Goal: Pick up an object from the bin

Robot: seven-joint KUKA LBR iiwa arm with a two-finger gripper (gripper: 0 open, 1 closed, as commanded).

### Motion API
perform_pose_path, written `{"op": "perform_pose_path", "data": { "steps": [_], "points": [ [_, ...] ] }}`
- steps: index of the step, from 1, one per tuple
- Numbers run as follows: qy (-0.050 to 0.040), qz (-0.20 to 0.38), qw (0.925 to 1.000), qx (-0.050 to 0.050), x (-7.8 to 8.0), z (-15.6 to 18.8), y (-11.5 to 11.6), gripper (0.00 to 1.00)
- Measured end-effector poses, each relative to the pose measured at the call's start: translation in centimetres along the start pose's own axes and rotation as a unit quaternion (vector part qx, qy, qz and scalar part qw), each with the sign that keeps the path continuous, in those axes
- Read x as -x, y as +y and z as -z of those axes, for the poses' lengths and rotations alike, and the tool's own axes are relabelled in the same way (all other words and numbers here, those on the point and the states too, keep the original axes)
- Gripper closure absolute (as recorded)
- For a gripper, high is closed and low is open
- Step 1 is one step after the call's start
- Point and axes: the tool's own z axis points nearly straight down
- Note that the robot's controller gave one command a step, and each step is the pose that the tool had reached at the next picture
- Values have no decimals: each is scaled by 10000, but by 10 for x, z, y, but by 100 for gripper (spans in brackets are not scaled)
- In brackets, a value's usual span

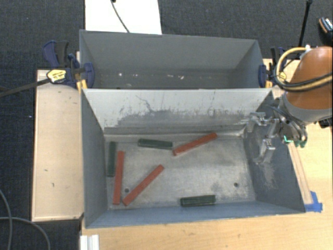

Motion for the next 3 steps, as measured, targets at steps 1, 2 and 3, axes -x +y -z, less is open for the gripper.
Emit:
{"op": "perform_pose_path", "data": {
  "steps": [1, 2, 3],
  "points": [
    [-17, 1334, 9911, 10, -14, -53, 82, 0],
    [-51, 1932, 9811, 1, 16, -92, 145, 0],
    [-78, 1930, 9812, -9, 17, -89, 143, 100]
  ]
}}
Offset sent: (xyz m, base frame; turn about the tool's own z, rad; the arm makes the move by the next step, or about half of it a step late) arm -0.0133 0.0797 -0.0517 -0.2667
